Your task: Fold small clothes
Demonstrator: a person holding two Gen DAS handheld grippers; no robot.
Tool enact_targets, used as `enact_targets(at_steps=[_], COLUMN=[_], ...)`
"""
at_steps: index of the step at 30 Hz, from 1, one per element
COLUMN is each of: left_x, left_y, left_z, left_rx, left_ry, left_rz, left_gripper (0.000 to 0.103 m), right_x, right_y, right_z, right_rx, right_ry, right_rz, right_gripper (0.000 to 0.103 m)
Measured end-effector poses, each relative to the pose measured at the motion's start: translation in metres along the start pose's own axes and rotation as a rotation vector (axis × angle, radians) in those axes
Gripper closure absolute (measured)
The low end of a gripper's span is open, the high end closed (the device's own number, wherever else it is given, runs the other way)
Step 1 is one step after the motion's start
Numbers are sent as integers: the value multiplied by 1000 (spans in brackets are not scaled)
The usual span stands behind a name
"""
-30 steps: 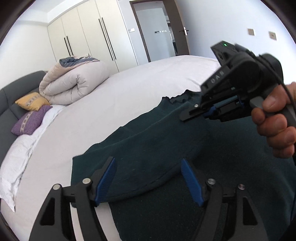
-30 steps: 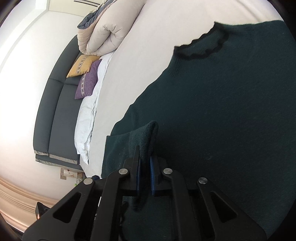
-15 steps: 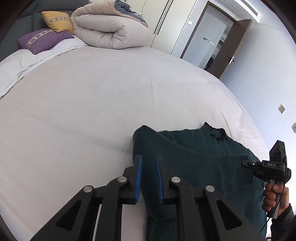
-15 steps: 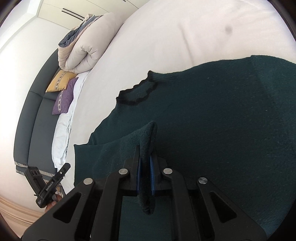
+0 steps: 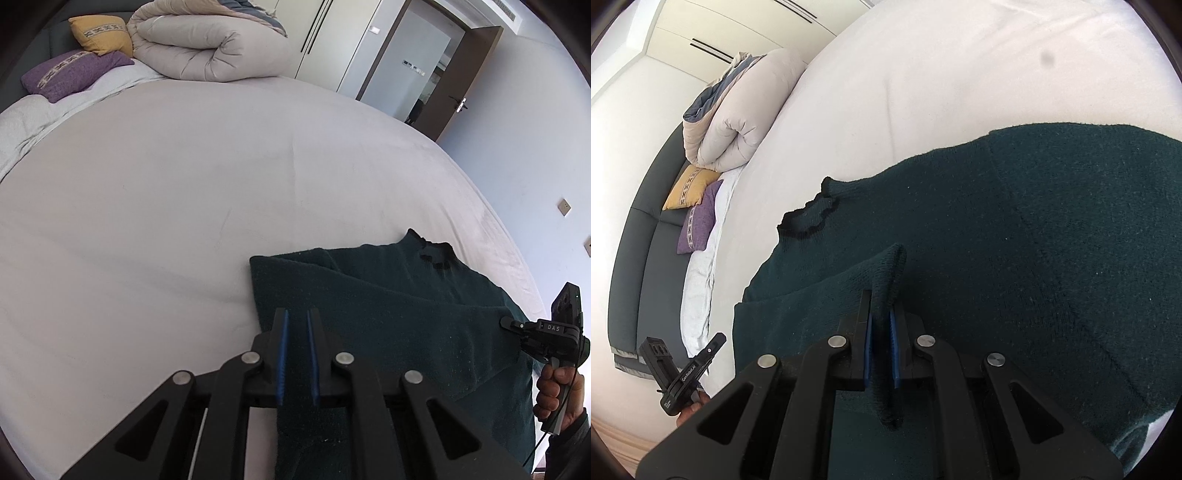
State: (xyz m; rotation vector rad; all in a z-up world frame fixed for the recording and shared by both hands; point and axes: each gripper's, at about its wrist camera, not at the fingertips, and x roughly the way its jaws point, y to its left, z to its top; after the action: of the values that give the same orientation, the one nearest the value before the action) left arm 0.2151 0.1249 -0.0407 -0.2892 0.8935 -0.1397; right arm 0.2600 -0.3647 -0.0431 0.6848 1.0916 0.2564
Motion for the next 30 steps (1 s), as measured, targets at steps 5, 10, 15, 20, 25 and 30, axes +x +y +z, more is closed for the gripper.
enact_targets(at_steps=[5,10,15,20,25,30], left_x=[5,22,43,37,25,39], left_y=[-16,-27,-22,-24,-39,-32], left_z=[-1,-5,-22,-24,-26,-36], left_rx=[73,134,190,217,266,241], left_ry=[5,50,89,73,30,59], left_rz=[15,49,121,140,177,182], left_gripper=[93,93,92,93,90,88], right_x=[-6,-12,-12,-10,-35,-64], right_y=[-11,-13,-25,-32,-27,17], right_z=[-8,-15,-14,-18,-15,-25], right_rx=[22,32,60,89,101,-21], right_ry=[2,4,-2,-15,-107,-209], right_rz=[-5,-12,-30,-6,-97,-9], right_gripper=[96,96,96,95,93,93])
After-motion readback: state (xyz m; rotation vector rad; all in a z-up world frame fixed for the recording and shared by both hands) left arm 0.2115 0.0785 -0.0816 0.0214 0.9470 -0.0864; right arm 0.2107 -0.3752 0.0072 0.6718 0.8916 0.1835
